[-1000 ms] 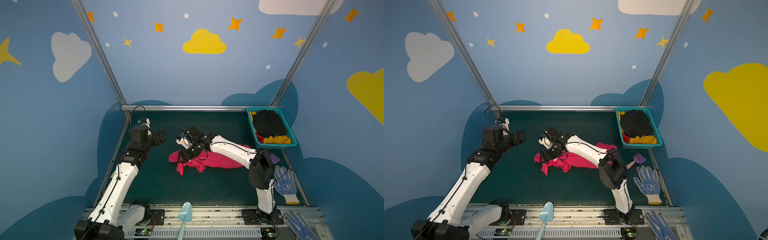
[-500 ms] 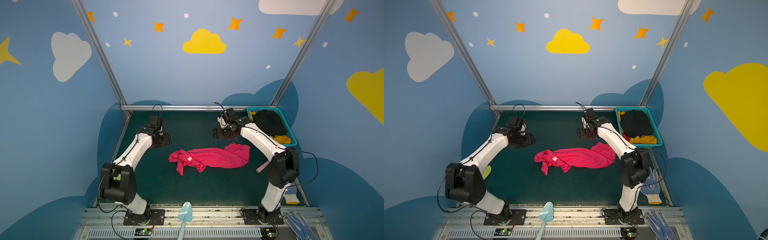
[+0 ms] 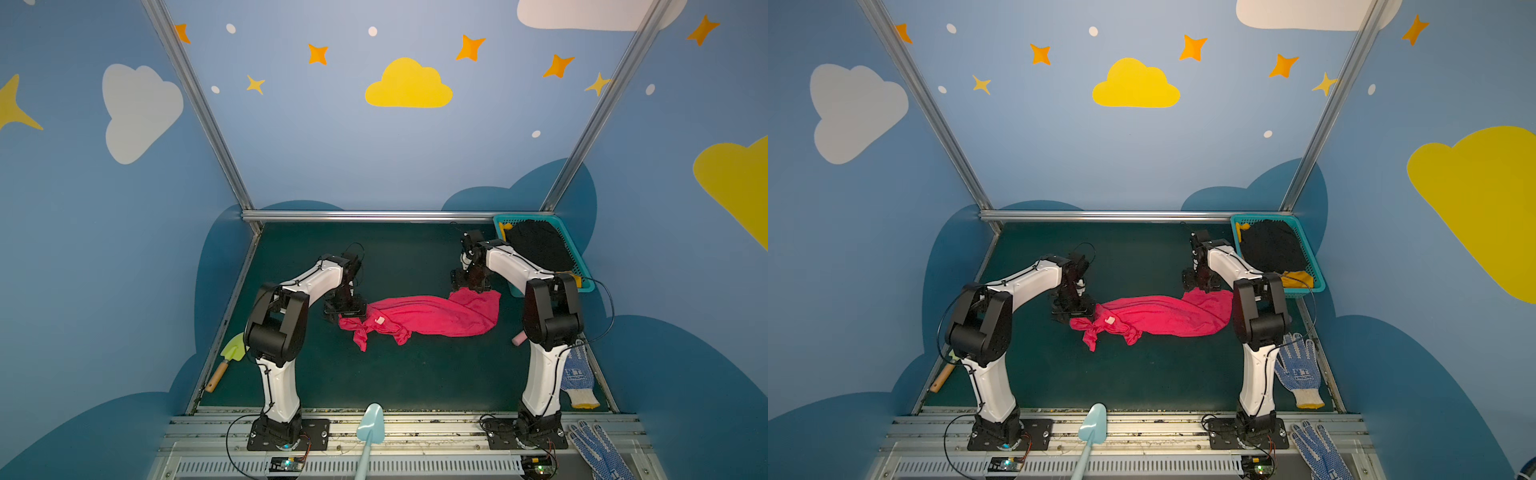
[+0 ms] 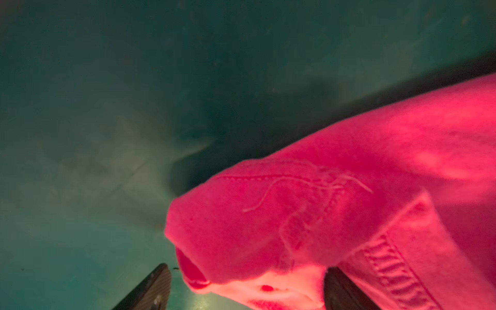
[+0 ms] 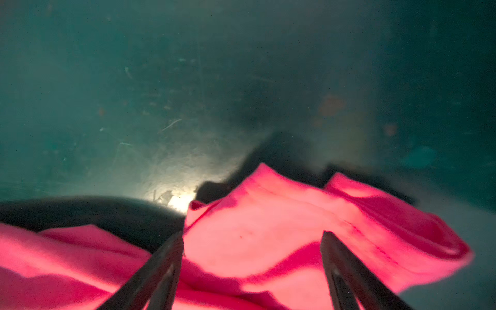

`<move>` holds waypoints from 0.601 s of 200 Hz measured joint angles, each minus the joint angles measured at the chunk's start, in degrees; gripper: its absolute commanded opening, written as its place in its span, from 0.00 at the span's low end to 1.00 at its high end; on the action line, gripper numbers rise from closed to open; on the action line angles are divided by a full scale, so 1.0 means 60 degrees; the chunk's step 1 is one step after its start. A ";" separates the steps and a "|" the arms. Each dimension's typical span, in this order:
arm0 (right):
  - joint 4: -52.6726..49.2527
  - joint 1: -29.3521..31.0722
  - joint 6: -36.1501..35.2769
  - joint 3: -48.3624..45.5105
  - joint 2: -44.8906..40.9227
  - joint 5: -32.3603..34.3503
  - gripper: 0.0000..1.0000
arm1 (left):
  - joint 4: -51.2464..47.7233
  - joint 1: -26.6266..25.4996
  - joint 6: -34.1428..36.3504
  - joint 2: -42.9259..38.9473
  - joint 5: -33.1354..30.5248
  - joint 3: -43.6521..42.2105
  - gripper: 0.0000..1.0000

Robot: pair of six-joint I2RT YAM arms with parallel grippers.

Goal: Fold and stack the t-shirts
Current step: 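Grasp opposite ends of the pink t-shirt with both grippers and stretch it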

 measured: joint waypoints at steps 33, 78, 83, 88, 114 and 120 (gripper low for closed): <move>0.0044 0.0127 0.0007 -0.0120 0.0200 -0.0346 0.66 | -0.0109 -0.0036 0.0025 0.0219 -0.0018 0.0080 0.70; 0.0069 0.0200 0.0029 -0.0106 0.0565 -0.0561 0.12 | -0.0204 -0.0073 0.0040 0.0219 -0.0189 0.0146 0.32; 0.0036 0.0200 -0.0007 -0.0069 0.0565 -0.0557 0.06 | -0.0215 -0.0076 0.0051 0.0219 -0.0215 0.0186 0.27; 0.0025 0.0200 -0.0004 -0.0036 0.0565 -0.0550 0.02 | -0.0222 -0.0080 0.0022 0.0219 -0.0248 0.0226 0.24; 0.0018 0.0200 -0.0015 0.0011 0.0514 -0.0557 0.00 | -0.0208 -0.0076 0.0069 0.0171 -0.0492 0.0484 0.06; 0.0007 0.0200 -0.0015 0.0011 0.0459 -0.0561 0.00 | -0.0178 -0.0073 0.0080 0.0095 -0.0576 0.0525 0.05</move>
